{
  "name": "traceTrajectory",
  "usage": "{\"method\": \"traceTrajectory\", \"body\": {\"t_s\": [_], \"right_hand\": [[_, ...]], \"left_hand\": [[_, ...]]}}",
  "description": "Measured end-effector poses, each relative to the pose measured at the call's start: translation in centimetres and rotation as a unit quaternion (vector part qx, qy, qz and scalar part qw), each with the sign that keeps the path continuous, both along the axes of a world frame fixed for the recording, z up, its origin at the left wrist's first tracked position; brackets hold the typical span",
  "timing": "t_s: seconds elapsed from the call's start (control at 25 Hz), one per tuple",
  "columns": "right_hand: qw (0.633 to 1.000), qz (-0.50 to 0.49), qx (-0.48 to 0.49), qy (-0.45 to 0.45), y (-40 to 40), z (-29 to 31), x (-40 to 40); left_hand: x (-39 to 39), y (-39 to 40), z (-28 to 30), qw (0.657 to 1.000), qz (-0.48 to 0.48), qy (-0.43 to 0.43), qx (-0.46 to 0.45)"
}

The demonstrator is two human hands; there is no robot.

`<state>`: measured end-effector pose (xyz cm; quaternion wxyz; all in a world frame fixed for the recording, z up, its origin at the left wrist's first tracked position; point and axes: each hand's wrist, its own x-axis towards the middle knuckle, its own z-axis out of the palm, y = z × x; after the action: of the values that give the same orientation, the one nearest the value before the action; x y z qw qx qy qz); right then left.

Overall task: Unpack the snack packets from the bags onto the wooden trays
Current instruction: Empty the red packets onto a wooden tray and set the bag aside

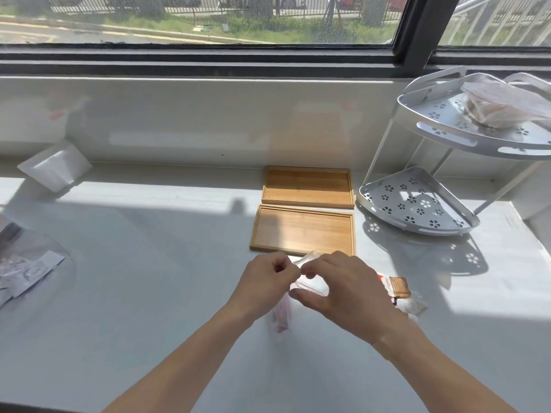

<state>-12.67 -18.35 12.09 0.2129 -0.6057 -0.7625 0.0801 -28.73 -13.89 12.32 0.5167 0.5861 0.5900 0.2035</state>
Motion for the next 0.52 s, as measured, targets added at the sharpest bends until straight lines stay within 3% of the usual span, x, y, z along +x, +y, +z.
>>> {"method": "traceTrajectory", "body": {"t_s": [0.28,0.44,0.52], "right_hand": [[0.997,0.023,0.041,0.061,4.5,1.0,-2.4],[0.993,0.020,0.038,0.106,6.1,2.3,-2.2],[0.990,0.007,0.037,0.134,6.9,2.6,-1.6]], "left_hand": [[-2.7,2.2,-1.2,0.972,0.170,-0.159,-0.029],[-2.9,2.5,-7.6,0.944,0.232,-0.111,-0.209],[-2.0,2.5,-9.8,0.915,0.228,-0.176,-0.284]]}}
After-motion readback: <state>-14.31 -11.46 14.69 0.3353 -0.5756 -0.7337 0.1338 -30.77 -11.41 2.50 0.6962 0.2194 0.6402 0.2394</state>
